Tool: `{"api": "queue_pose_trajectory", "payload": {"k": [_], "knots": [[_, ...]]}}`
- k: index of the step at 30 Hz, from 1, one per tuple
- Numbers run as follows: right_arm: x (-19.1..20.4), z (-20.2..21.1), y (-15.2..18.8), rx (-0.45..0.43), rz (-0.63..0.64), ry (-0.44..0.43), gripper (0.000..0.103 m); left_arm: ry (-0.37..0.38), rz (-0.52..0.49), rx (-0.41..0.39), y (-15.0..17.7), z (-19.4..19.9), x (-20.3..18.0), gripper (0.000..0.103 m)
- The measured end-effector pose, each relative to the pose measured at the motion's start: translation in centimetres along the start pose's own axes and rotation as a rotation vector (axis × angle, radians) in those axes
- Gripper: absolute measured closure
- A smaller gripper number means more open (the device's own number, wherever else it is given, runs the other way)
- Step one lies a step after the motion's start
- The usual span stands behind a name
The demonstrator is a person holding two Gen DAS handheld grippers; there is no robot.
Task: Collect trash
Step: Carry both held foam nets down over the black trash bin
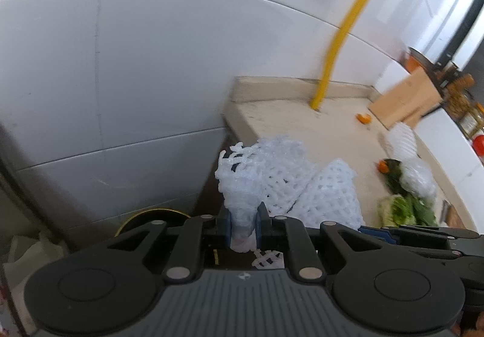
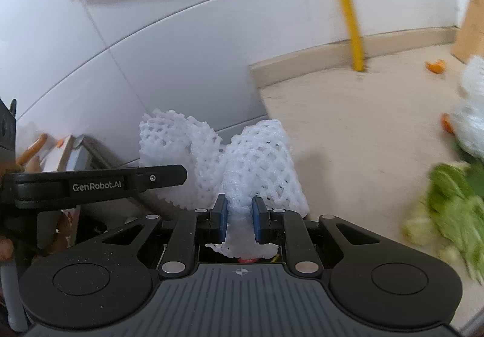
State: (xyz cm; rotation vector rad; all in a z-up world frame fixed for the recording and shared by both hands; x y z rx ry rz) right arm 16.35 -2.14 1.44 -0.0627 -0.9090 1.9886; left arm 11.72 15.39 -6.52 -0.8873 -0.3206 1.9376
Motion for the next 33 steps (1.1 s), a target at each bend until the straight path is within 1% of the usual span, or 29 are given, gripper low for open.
{"api": "queue_pose_trajectory", "payload": {"k": [7,16,22,26,33], "knots": [[2.0,-2.8,-1.2,0.038,0.053,-0.055,0.081,-0.053,0.049,-0.016,-0.5,-0.2,2.2,0.094],[3.1,-5.4,-2.0,0.081,0.090,-0.094,0.081,-0.102,0.096,0.001,-0.5,-1.6,3.9,0.094],[2.6,-6.9,-1.9,0.108,0.082,-0.099,0.081,-0.137,0.105,0.024,-0.3,-2.7,4.7,0.094],[2.6,-8.3,-1.9,0.131,0.078,-0.100,0.081,-0.182,0.115,0.046,0.1,-4.1,5.3,0.094],[2.1,-11.2,-0.8,0.197,0.063,-0.095,0.081,-0.238,0.141,0.103,1.3,-6.1,7.0,0.094]]}}
Point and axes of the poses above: each gripper's, at about its wrist camera, not at the fingertips, and z roughly against the way its jaws point, x to its left, y to its underside, the point moved 4 cm from there along -z, roughly the way its jaws point, and after that the axes turned 8 degrees about z, right-handed, at the moved point
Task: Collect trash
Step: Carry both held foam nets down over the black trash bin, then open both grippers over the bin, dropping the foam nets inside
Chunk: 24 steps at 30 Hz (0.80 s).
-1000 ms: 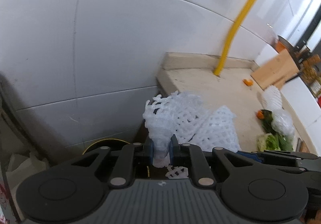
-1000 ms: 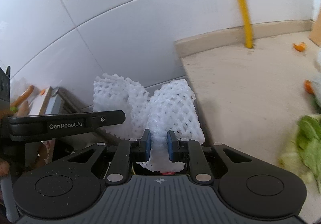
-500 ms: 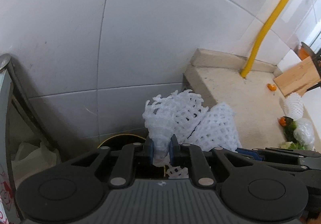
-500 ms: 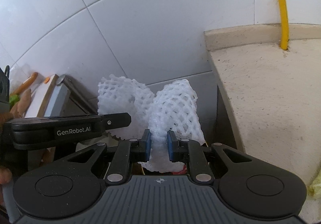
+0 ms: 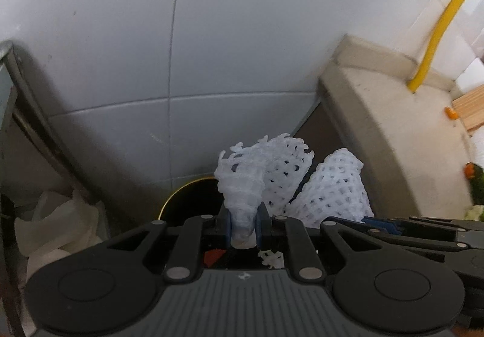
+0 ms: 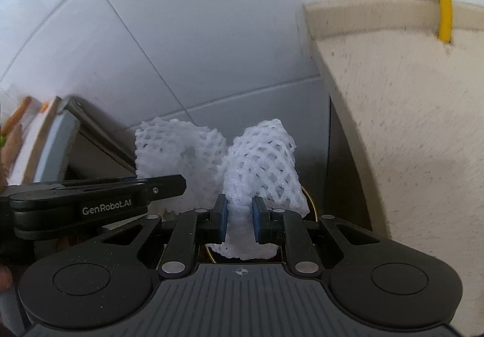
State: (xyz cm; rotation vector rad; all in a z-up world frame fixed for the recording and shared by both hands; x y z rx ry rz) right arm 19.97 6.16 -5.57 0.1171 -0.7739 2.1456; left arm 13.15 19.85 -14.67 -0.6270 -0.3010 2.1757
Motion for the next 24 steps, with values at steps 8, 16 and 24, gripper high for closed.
{"api": "queue_pose_trajectory", "payload": {"k": [8,16,24], "knots": [[-0.4,-3.5,0.7,0.071,-0.017,-0.013,0.081,-0.059,0.001,0.047,0.3,-2.1,0.9,0.094],[-1.0,-6.1,0.9,0.117,-0.029,-0.027,0.081,-0.096,0.022,0.098,0.5,-3.8,1.7,0.093],[-2.0,-8.7,0.7,0.159,-0.056,-0.032,0.073,-0.110,0.033,0.137,0.7,-4.8,1.8,0.082]]}}
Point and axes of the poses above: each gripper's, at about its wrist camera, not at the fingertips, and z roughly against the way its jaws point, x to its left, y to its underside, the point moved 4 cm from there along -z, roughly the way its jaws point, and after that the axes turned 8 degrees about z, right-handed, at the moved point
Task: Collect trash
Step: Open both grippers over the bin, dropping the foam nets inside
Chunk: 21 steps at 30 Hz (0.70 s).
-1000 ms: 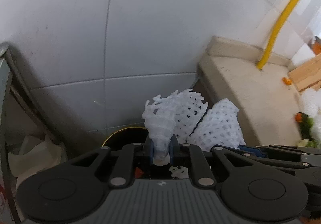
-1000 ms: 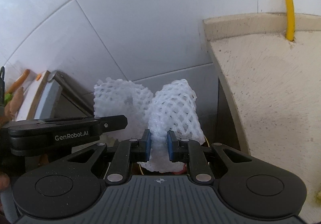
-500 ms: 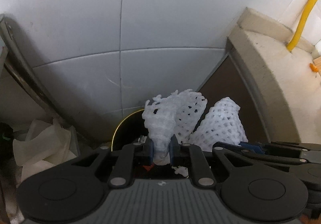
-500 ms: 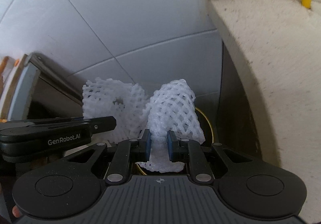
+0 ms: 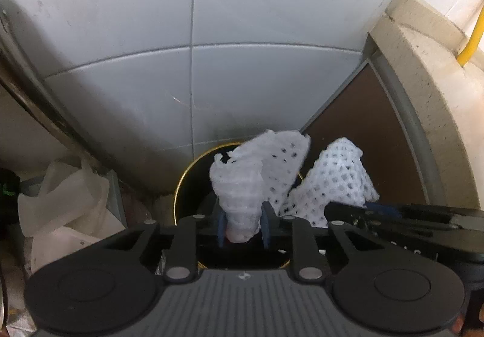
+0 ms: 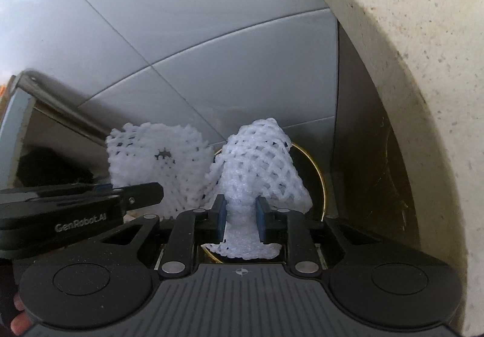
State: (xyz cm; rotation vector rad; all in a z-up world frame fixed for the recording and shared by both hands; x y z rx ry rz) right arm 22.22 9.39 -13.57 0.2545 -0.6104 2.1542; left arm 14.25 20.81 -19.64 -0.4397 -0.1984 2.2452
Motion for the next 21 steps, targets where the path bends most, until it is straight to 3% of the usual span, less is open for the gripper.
{"api": "queue_pose_trajectory", "payload": {"k": [2,4,7,21], "knots": [[-0.2,-0.4,-0.1,0.004,-0.006,0.003,0.071,-0.005,0.008,0.010,0.0,-0.3,0.1,0.076],[-0.3,-0.7,-0.1,0.006,-0.009,0.008,0.065,-0.006,0.013,0.015,0.1,-0.4,0.1,0.075],[-0.2,-1.3,-0.1,0.013,-0.010,0.012,0.065,-0.006,0.007,0.019,0.2,-0.5,0.0,0.074],[-0.4,-2.6,-0.5,0.018,-0.029,0.023,0.055,-0.002,0.018,0.019,0.4,-0.5,0.0,0.074]]}}
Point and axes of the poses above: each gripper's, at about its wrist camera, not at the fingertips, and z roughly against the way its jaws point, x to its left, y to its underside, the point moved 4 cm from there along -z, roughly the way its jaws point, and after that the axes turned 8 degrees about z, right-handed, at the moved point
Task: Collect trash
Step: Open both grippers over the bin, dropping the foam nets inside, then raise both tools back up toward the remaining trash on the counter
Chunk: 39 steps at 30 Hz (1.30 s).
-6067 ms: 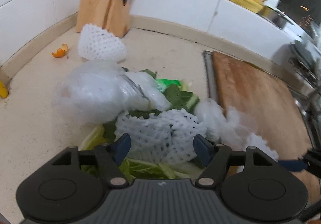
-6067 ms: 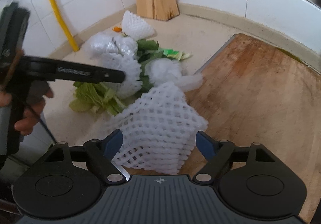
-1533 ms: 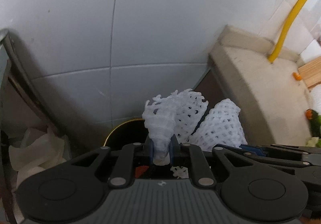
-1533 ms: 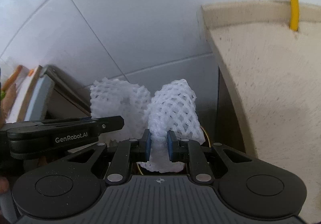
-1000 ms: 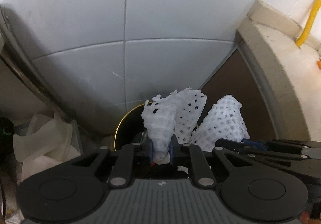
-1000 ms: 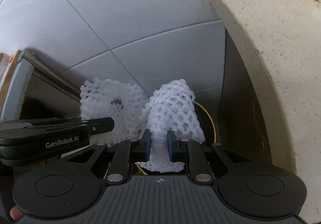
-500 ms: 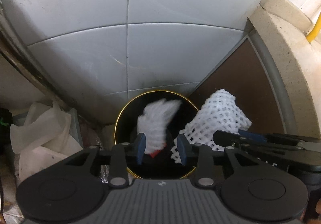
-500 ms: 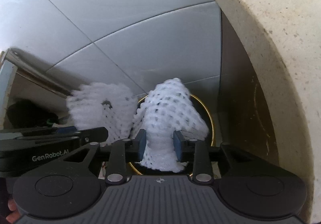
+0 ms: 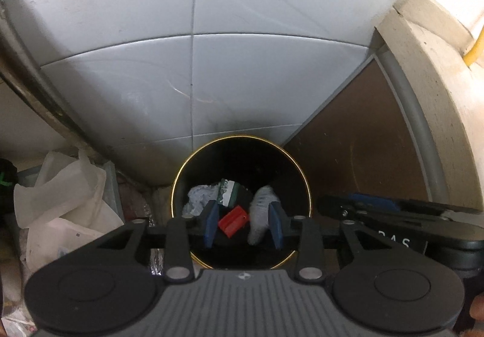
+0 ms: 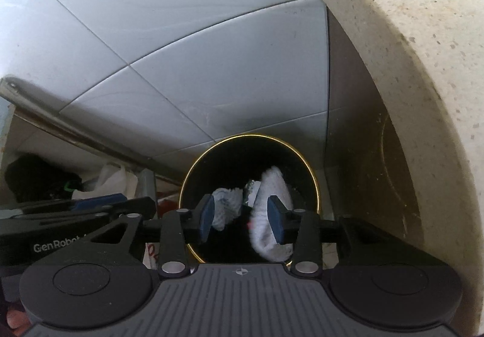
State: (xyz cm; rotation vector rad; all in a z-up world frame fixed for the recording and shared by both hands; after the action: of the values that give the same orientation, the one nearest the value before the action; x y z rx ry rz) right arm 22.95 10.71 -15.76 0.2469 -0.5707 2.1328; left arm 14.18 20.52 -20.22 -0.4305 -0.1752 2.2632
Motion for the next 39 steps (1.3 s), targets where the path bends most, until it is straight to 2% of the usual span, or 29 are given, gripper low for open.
{"api": "queue_pose_trajectory", "payload": {"k": [10,13,15,22,27,32,37,39], "knots": [[-0.4,0.8,0.5,0.007,-0.012,0.013,0.055,-0.008,-0.033,0.001,0.2,-0.2,-0.3,0.074],[-0.4,1.2,0.7,0.003,-0.012,0.018,0.053,-0.019,-0.040,0.004,0.3,-0.4,-0.3,0.073],[-0.3,1.6,1.0,0.006,-0.006,0.025,0.046,-0.027,-0.042,0.009,0.3,-0.5,-0.2,0.073],[0.0,2.4,1.9,0.007,0.010,0.035,0.045,-0.046,-0.066,0.007,0.6,-0.5,-0.4,0.069],[0.3,2.6,2.2,0.002,0.006,0.045,0.041,-0.089,-0.077,0.012,0.7,-0.8,-0.2,0.067],[0.3,3.7,2.4,-0.022,-0.002,0.061,0.034,-0.085,-0.076,0.002,0.7,-0.6,-0.2,0.064],[0.4,5.3,2.8,-0.049,-0.005,0.069,0.033,-0.106,-0.109,-0.019,0.8,0.2,-0.4,0.064],[0.4,5.9,3.2,-0.056,-0.006,0.070,0.032,-0.087,-0.104,-0.035,0.8,1.1,-0.4,0.062]]}}
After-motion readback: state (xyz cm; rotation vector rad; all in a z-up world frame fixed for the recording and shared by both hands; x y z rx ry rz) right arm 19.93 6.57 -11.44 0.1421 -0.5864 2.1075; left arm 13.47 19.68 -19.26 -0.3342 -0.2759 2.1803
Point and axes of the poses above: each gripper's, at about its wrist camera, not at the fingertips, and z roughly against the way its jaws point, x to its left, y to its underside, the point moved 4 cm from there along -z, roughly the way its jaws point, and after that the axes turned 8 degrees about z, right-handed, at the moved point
